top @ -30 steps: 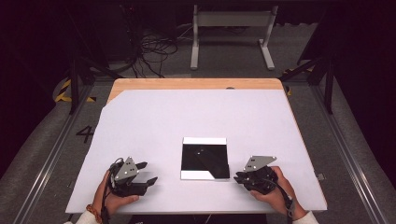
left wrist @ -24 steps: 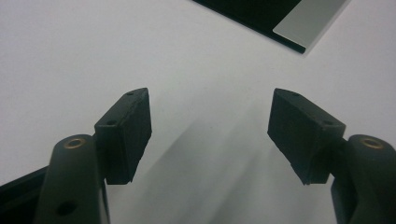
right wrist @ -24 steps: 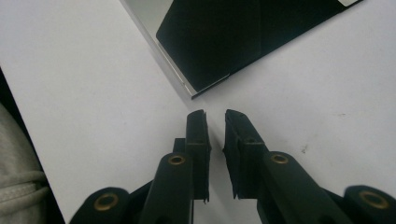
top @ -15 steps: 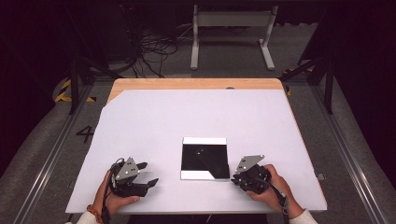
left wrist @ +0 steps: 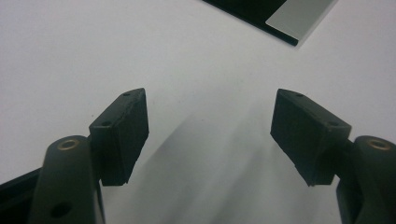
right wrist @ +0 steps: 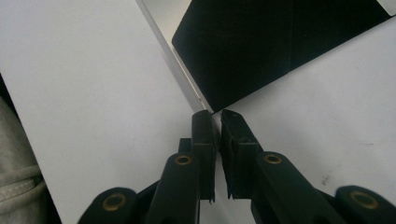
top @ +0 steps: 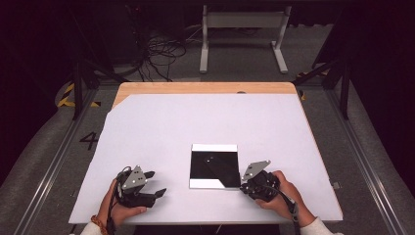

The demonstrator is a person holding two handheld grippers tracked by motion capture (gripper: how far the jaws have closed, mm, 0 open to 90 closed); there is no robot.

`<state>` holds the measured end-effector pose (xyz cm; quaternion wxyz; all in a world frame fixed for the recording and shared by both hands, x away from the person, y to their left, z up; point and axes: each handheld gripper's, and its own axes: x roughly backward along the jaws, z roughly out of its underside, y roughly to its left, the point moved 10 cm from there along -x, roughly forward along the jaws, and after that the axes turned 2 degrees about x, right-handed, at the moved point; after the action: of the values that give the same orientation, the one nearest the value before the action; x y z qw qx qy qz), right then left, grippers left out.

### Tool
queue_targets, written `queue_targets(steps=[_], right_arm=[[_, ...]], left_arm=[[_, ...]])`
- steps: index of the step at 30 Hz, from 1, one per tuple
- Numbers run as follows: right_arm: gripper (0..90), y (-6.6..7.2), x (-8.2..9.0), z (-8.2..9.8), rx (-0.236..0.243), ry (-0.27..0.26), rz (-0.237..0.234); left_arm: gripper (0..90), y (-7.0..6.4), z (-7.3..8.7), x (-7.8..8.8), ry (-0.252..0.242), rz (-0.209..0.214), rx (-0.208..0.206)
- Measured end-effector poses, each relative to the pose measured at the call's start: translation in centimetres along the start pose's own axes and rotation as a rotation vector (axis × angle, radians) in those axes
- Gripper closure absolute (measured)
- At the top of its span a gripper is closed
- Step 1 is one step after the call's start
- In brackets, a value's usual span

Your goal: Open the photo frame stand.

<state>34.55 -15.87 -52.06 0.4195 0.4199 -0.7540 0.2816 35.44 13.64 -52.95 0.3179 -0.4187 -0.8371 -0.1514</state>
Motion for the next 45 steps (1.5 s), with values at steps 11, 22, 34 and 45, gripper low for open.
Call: queue_targets(steps=[11, 22, 34, 45], right_arm=[[81.5, -0.1, -0.1, -0.2, -0.048, -0.060, -0.036], [68.2, -0.6, -0.1, -0.8, -0.139, -0.172, -0.114], [54.1, -0.9, 0.3, -2.1, -0.226, -0.275, -0.170], [46.7, -1.6, 0.7, -3.4, -0.311, -0.358, -0.236]], left_arm=[[27.6, 0.1, 0.0, -0.1, 0.003, -0.006, -0.002], [27.5, 0.3, -0.1, -0.2, 0.002, -0.014, -0.001], [27.5, 0.1, 0.1, -0.5, 0.020, -0.011, 0.001], [27.4, -0.1, 0.1, -0.8, 0.030, -0.002, -0.002]])
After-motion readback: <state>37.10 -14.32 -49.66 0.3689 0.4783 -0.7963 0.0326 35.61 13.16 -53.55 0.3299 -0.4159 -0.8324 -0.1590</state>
